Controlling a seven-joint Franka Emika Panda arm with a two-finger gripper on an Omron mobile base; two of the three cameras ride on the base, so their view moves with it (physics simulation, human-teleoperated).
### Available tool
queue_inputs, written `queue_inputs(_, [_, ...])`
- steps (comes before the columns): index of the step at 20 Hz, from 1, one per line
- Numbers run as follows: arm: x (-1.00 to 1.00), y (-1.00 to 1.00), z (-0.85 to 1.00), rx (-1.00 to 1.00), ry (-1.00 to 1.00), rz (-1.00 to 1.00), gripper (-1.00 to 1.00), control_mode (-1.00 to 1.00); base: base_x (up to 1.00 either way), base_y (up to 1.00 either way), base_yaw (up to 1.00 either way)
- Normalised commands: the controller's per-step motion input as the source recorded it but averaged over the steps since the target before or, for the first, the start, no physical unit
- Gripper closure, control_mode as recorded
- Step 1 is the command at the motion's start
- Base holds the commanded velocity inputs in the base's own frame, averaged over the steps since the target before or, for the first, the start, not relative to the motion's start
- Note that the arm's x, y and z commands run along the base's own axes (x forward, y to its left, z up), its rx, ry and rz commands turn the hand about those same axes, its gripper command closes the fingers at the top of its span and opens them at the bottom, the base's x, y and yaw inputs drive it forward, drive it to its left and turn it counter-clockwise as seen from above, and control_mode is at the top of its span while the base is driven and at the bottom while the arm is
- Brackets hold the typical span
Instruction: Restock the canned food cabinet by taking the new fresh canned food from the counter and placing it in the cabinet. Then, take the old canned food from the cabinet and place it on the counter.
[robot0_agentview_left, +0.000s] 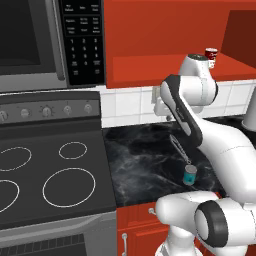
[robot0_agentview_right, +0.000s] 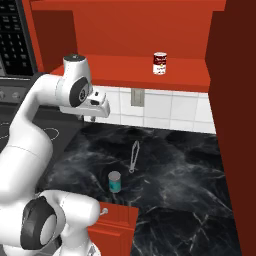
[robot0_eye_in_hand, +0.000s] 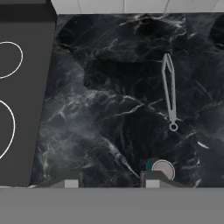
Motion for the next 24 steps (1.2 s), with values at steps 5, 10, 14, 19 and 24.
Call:
queue_inputs(5, [-0.3, -0.27, -0.23, 0.0, 0.0, -0.01, -1.0, -1.0, 0.0, 0.0, 0.0])
queue_inputs(10, [-0.22, -0.41, -0.75, 0.0, 0.13, -0.03, -1.0, -1.0, 0.0, 0.0, 0.0])
queue_inputs(14, [-0.01, -0.31, -0.73, 0.0, 0.24, -0.02, -1.0, -1.0, 0.0, 0.0, 0.0])
queue_inputs(19, [0.0, -0.28, -0.74, 0.0, 0.32, -0.04, -1.0, -1.0, 0.0, 0.0, 0.0])
queue_inputs(24, [-0.01, -0.38, -0.74, 0.0, 0.25, -0.04, -1.0, -1.0, 0.0, 0.0, 0.0])
